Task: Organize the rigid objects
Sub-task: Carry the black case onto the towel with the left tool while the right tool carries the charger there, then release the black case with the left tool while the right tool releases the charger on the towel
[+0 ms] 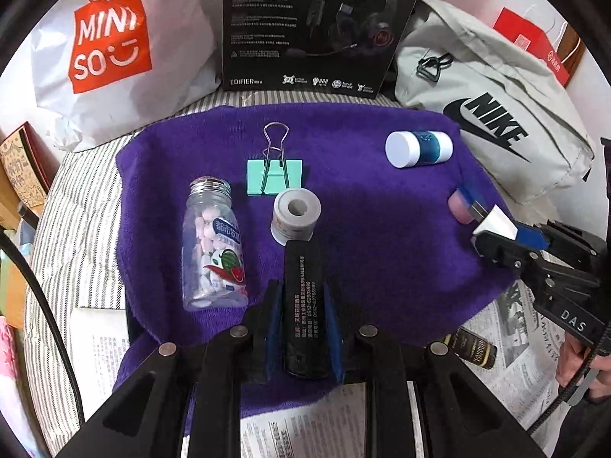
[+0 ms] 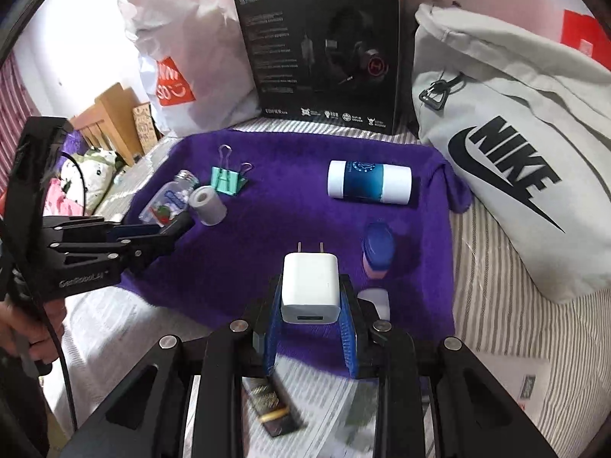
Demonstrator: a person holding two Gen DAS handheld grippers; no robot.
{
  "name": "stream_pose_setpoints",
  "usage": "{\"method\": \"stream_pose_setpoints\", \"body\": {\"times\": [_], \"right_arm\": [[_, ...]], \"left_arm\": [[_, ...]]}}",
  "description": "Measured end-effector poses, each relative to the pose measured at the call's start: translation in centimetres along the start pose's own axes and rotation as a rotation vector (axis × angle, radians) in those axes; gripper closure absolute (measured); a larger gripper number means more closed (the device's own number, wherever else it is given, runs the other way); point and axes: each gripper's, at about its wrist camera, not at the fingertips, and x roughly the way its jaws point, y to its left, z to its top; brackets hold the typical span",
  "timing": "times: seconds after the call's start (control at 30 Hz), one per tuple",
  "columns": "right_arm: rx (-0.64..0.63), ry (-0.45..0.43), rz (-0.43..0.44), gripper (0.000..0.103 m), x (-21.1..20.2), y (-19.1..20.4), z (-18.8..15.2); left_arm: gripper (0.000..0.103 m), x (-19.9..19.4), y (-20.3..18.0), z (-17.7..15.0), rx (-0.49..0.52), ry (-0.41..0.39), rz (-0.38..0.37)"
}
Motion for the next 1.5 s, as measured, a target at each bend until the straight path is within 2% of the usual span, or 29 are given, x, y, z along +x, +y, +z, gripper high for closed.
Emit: {"method": "stream_pose_setpoints", "body": {"times": [0.37, 0.63, 0.73, 0.8, 0.93, 1.03, 1.2, 1.33, 1.5], "right_arm": [[-0.006, 0.043, -0.031, 0.075, 3.4, -1.1, 0.5], [0.004, 0.045, -0.040, 0.075, 4.6, -2.0, 1.3], [0.010, 0.044, -0.045, 0.075, 5.1, -2.1, 1.8], [0.014, 0.047, -0.050, 0.075, 5.4, -2.2, 2.0], [0.017, 0.049, -0.054, 0.075, 6.0, -2.3, 2.2], [0.007, 0.051, -0.061, 0.075, 6.1, -2.1, 2.3], [-0.008, 0.055, -0.065, 0.075, 6.3, -1.9, 2.2], [-0.005, 0.080, -0.059, 0.071, 6.4, -1.8, 2.2], [0.016, 0.087, -0.062, 0.070, 5.1, -2.2, 1.5]], "left_arm": [[0.082, 1.8, 0.4, 0.4, 0.010, 0.025, 0.015], [0.082, 1.7, 0.3, 0.2, 0.019, 0.015, 0.022], [0.076, 1.7, 0.2, 0.1, 0.018, 0.016, 0.012], [0.063, 1.8, -0.1, 0.1, 0.026, 0.018, -0.008], [0.061, 1.6, -0.7, -0.1, 0.042, 0.027, 0.006], [0.061, 1.2, -0.4, -0.2, 0.019, 0.035, 0.000], [0.061, -0.5, -0.3, -0.8, 0.012, 0.004, -0.001], [0.061, -2.2, -0.5, -1.4, 0.020, -0.020, 0.000], [0.061, -3.7, -0.9, -2.4, 0.016, -0.033, -0.004]]}}
